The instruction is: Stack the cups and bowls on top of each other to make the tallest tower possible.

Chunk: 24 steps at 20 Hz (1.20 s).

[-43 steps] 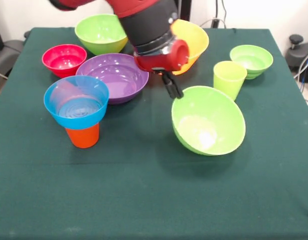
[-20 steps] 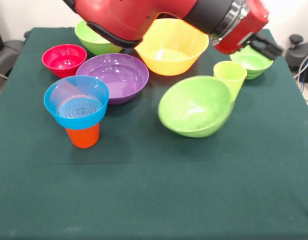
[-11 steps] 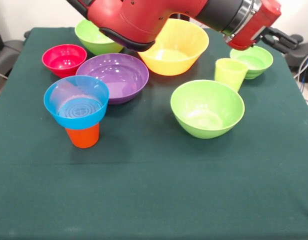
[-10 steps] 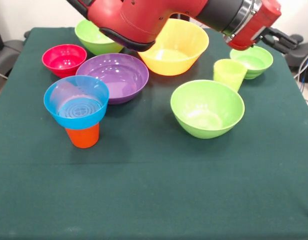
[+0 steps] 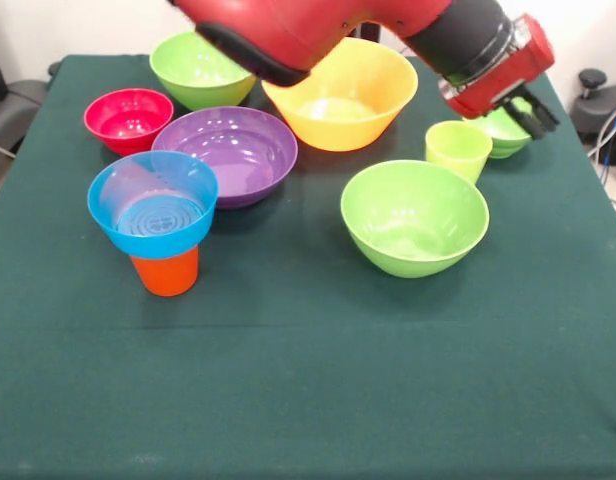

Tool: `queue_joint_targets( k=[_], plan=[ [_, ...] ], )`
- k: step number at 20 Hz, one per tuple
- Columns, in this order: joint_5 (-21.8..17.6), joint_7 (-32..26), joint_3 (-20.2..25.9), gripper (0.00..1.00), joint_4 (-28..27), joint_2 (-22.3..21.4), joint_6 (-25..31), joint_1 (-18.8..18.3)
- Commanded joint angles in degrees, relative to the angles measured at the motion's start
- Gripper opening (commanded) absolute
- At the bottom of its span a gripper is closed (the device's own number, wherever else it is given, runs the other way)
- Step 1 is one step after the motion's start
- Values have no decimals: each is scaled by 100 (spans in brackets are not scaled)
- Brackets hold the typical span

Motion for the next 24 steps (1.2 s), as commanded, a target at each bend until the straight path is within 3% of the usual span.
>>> queue_joint_targets(
  k=[1, 5, 14, 18, 24],
  plan=[
    [-312, 2056, -2032, 0, -397, -1846, -176, 1316],
    [-230, 2363, -2847, 0, -567, -2077, -270, 1973],
    [-152, 2857, -3728, 0, -729, -2045, -544, 2703],
    [29, 2804, -3752, 0, -740, -1855, -631, 2643],
    [312, 2371, -3534, 0, -757, -1610, -553, 2199]
  ],
)
